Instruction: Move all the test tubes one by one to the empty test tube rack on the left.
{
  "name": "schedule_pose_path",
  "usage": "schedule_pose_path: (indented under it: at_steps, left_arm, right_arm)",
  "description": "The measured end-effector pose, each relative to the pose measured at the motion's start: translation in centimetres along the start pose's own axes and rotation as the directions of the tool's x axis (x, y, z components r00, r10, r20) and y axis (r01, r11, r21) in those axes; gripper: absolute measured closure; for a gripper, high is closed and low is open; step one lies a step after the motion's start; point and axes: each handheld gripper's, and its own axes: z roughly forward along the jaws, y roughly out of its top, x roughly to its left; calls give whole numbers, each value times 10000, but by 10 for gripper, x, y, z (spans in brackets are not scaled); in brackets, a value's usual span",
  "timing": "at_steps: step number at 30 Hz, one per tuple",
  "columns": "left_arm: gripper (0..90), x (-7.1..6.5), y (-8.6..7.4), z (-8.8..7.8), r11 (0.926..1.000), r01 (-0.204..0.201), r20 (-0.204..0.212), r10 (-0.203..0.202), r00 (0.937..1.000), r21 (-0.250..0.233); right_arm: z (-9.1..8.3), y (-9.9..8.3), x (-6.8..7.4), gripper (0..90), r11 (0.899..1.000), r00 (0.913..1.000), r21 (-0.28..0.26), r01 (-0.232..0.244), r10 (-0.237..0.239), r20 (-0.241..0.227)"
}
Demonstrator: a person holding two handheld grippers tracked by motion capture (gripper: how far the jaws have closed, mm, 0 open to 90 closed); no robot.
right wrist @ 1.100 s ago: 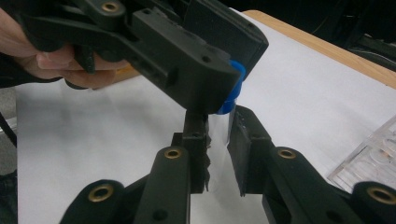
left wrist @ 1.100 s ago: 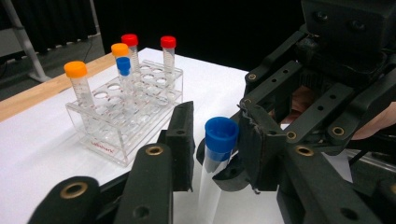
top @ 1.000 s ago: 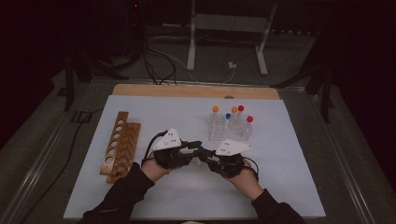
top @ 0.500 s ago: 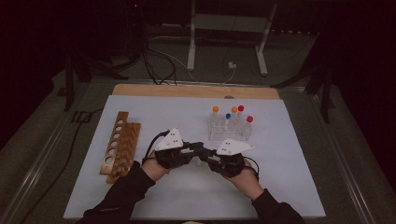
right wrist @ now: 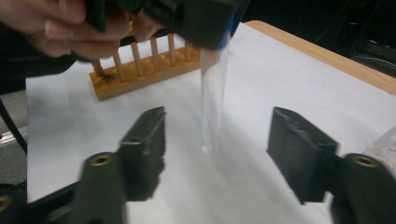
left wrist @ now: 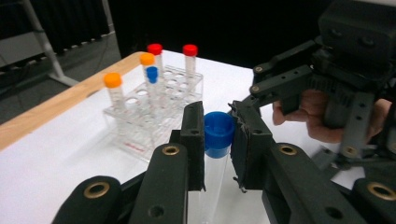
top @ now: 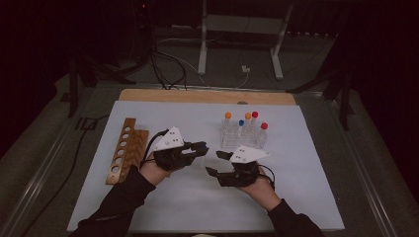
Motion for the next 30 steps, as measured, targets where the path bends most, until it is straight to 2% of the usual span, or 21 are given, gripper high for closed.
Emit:
schedule_pose_path:
  at_steps: [5, 9, 10, 14, 16, 17, 18, 22, 23, 24, 25, 30]
  left_arm:
    - [773, 8, 3, -9, 10000, 60, -285, -59, 9996, 44]
    - [773, 15, 4, -16, 9999, 128, -490, -124, 9987, 75]
    - [773, 20, 4, -21, 9998, 138, -678, -130, 9976, 112]
    - [773, 29, 4, -28, 9996, 270, -921, -261, 9954, 78]
    - [774, 35, 4, -33, 9992, 394, -1059, -391, 9936, 9]
    - [773, 40, 5, -39, 9993, 360, -1292, -350, 9910, 58]
    - [773, 40, 5, -39, 9993, 360, -1292, -350, 9910, 58]
    - [773, 53, 7, -52, 9988, 481, -1733, -479, 9837, -31]
    - [773, 57, 7, -56, 9988, 486, -1866, -484, 9813, -35]
    - [773, 62, 8, -63, 9986, 533, -2119, -531, 9758, -48]
    - [773, 62, 8, -63, 9986, 533, -2119, -531, 9758, -48]
    - [774, 74, 8, -80, 9984, 569, -2598, -557, 9641, -31]
  right_arm:
    - [3, 1, 2, 157, 9999, 10000, 104, 50, -51, 32]
    - [2, 1, -1, 142, 9998, 9998, 12, -184, 184, -24]
    - [2, 1, -1, 130, 9998, 9998, -58, -213, 213, -42]
    - [-1, 1, -2, 70, 9995, 9997, -187, -241, 240, -56]
    - [-3, 2, -1, 15, 9998, 9997, -133, -132, 129, -227]
    - [-3, 2, -1, 15, 9998, 9997, -152, -120, 116, -232]
    - [-3, 2, -1, 12, 9997, 9996, -158, -161, 157, -235]
    - [-3, 2, -1, 0, 9999, 9998, -97, -104, 102, -190]
    - [-3, 2, 0, 0, 9998, 9997, -165, -79, 75, -241]
    - [-3, 1, 0, 0, 9998, 9997, -179, -50, 46, -249]
    - [-2, 1, 0, 0, 9999, 9996, -138, 3, -7, -274]
    - [-1, 1, 1, 0, 9999, 9997, -132, -5, 2, -226]
